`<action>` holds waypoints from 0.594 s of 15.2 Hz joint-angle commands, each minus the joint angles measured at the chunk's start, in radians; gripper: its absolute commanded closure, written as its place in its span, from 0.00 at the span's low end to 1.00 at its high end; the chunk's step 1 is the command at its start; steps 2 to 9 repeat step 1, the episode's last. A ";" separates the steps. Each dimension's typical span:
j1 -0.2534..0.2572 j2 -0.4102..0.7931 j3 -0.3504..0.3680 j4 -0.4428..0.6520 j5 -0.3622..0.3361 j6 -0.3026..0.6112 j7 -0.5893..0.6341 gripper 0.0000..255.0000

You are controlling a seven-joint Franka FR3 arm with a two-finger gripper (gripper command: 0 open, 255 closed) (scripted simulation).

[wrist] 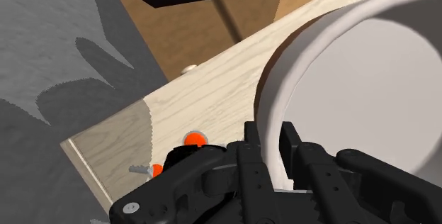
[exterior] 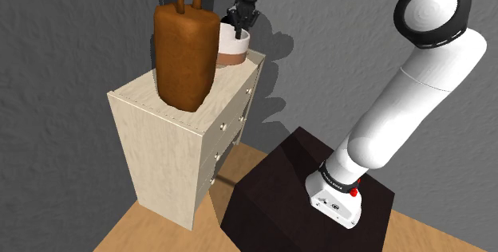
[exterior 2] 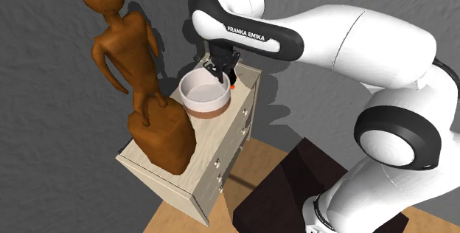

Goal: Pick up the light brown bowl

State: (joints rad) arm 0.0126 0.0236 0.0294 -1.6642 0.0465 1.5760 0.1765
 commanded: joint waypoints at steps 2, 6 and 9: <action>-0.001 0.000 -0.001 0.010 0.000 -0.009 -0.001 1.00; -0.001 0.000 -0.001 0.010 0.000 -0.009 -0.001 1.00; -0.001 0.000 -0.001 0.010 0.000 -0.009 -0.001 1.00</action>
